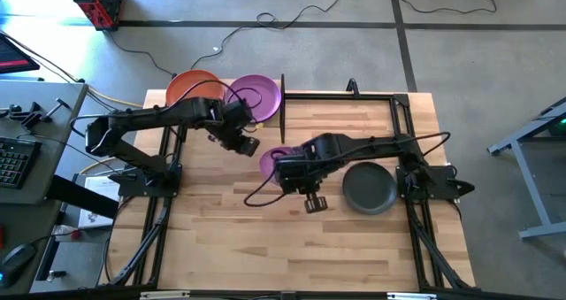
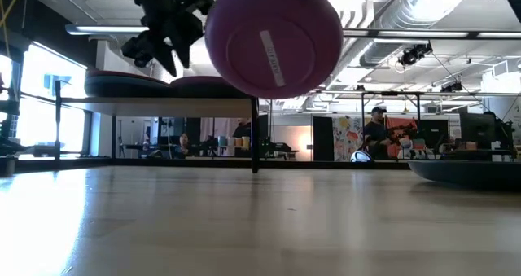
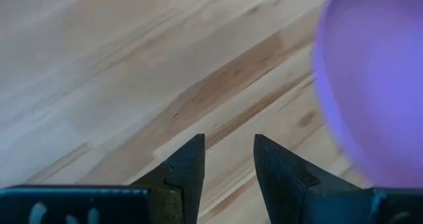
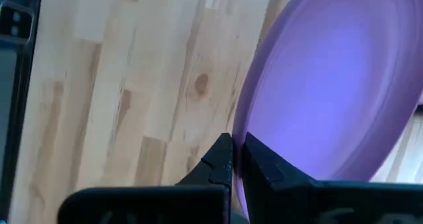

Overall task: Place and stack plates onto a shelf
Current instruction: Stack the purple plate on top of the purple plate on the shelf

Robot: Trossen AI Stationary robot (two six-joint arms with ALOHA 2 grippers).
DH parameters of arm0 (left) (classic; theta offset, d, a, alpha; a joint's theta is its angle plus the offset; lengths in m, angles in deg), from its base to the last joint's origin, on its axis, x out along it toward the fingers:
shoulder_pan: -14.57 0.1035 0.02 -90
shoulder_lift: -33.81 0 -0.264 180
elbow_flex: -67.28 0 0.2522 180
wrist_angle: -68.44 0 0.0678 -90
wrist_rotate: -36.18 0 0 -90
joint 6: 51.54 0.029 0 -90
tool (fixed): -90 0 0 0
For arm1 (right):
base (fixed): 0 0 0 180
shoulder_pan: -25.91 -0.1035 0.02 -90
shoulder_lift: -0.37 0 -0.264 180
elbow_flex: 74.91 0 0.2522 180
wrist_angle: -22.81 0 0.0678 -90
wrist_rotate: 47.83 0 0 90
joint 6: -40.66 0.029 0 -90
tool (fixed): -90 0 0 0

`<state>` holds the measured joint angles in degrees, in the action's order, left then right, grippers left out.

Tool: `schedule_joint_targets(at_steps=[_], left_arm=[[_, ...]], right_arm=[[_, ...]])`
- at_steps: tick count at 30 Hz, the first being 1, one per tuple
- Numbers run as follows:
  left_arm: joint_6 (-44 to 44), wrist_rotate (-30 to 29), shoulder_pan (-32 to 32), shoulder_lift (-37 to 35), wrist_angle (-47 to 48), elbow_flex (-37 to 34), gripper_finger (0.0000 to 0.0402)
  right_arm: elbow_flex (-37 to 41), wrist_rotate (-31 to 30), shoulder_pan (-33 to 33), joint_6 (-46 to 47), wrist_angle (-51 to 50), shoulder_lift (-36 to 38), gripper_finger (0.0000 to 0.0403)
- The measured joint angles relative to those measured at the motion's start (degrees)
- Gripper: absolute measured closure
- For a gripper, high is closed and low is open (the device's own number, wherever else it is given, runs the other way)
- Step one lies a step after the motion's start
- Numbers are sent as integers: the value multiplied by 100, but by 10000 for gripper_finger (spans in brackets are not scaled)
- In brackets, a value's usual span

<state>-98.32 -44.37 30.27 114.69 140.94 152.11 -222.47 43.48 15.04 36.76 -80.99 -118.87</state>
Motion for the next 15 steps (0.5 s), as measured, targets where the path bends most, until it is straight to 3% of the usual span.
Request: schedule_joint_targets(at_steps=[8, 15], left_arm=[[-428, 257, 239, -2, -421, 0, 285], [-814, 560, 308, -2, -525, 0, 285]], right_arm=[[0, 36, 135, -1413, 0, 0, 403], [0, -285, 281, -1944, 0, 0, 403]])
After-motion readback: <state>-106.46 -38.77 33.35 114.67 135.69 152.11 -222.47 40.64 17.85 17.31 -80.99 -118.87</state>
